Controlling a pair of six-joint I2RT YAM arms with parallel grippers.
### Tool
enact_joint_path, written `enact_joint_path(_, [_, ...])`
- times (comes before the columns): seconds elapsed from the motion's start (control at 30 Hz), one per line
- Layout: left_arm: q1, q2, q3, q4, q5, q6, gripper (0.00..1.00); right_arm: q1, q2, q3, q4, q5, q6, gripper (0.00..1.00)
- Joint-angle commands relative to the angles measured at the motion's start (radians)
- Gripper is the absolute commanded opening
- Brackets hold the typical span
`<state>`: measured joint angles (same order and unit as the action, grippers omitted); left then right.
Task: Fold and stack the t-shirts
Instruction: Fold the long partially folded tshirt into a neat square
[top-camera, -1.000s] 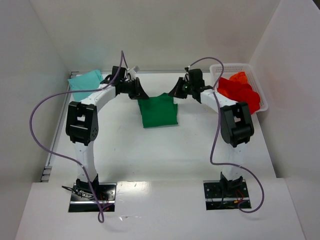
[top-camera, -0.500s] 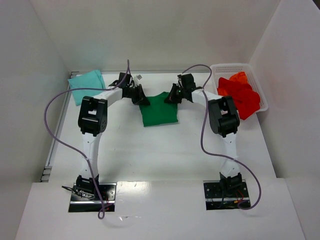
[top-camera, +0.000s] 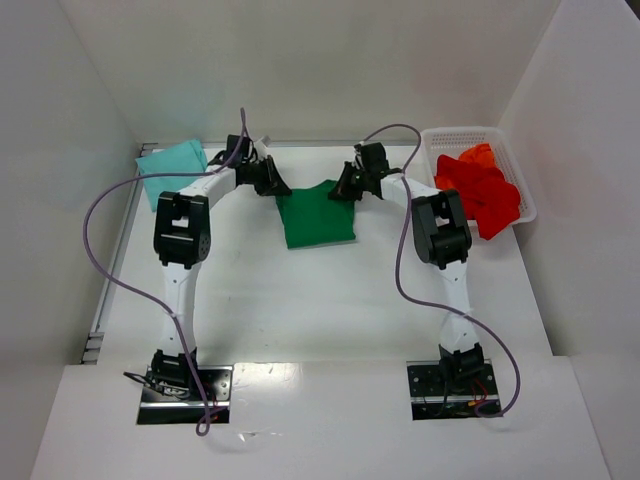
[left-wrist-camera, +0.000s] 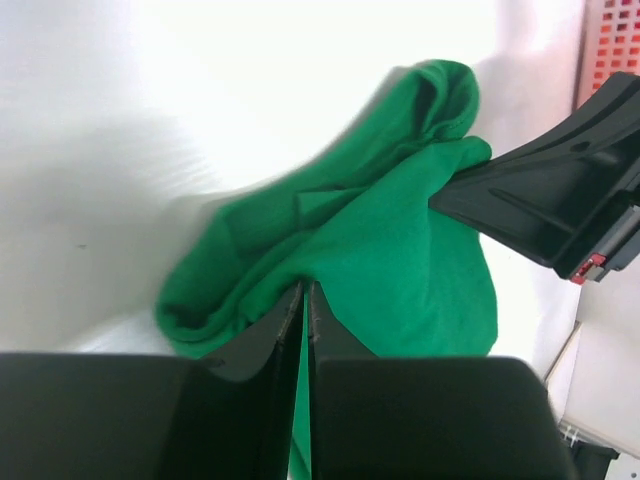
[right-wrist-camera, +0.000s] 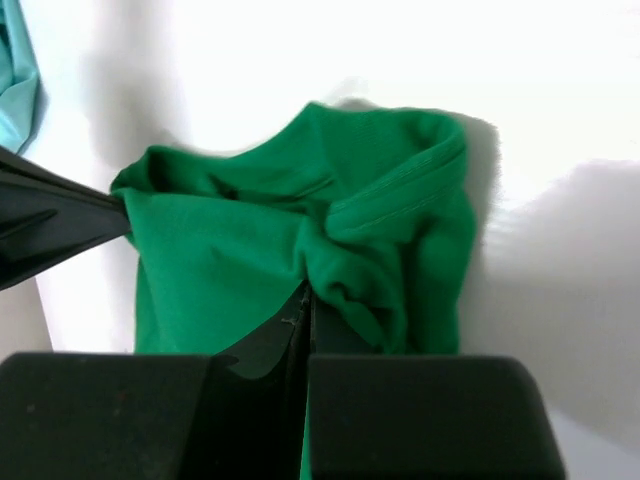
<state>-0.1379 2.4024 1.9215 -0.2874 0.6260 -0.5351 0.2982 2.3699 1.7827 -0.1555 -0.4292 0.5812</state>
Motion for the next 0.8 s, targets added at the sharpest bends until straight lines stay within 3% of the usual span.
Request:
enact_joint_path(0.0, [0.008, 0.033, 0.034, 0.005, -0.008, -0.017, 0.11, -0.020, 0.034, 0.059, -0.012, 0.035, -0.021, 0.00])
enact_joint_path(0.67, [0.038, 0.104, 0.148, -0.062, -0.086, 0.012, 0.13, -0.048, 0.135, 0.242, -0.043, 0.066, -0.032, 0.06])
enact_joint_path(0.77, [0.049, 0.049, 0.156, -0.072, -0.087, 0.023, 0.19, -0.048, 0.135, 0.287, -0.064, 0.066, -0.032, 0.06])
